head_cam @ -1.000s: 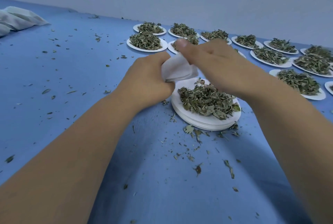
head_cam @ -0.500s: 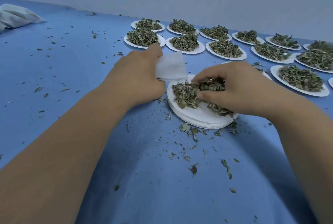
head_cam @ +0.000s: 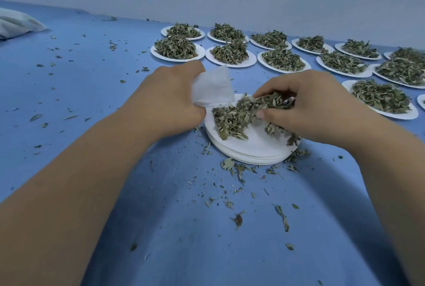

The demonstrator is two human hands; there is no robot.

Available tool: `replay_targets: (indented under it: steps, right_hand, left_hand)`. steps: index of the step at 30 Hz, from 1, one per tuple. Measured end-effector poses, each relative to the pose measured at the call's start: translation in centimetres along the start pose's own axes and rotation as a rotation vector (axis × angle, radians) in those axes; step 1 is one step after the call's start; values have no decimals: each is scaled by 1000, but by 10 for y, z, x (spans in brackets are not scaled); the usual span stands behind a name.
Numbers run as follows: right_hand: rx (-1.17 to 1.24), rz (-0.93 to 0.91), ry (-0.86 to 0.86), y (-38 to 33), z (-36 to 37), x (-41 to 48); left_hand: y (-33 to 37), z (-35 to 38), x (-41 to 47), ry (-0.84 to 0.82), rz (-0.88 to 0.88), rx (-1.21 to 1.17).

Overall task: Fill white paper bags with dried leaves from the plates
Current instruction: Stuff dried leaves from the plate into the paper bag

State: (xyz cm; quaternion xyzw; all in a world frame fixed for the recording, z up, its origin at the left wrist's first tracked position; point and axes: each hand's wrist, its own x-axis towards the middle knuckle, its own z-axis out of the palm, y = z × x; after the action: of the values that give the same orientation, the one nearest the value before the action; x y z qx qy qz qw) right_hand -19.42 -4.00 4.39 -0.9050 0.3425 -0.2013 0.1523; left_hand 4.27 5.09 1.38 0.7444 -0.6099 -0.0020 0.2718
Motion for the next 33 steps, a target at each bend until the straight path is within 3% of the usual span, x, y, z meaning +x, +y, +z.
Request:
replay_targets:
  steps: [6, 14, 18, 25, 30, 33]
  right_hand:
    - [180, -15, 199, -3, -7, 0]
    - [371, -66, 127, -17, 0, 1]
    - [292, -57, 66, -19, 2, 1]
    - [411, -10, 104, -18, 2, 2]
    - [525, -21, 108, -19, 3, 1]
    - [418, -12, 123, -23, 9, 1]
  left_hand:
    - [3, 0, 0, -7, 20, 48]
    - [19, 1, -5, -9, 101, -26]
    - [26, 2, -9, -28, 117, -31]
    - [32, 1, -11, -73, 121, 20]
    - [39, -8, -11, 71, 168, 224]
    - [44, -6, -13, 94, 207, 251]
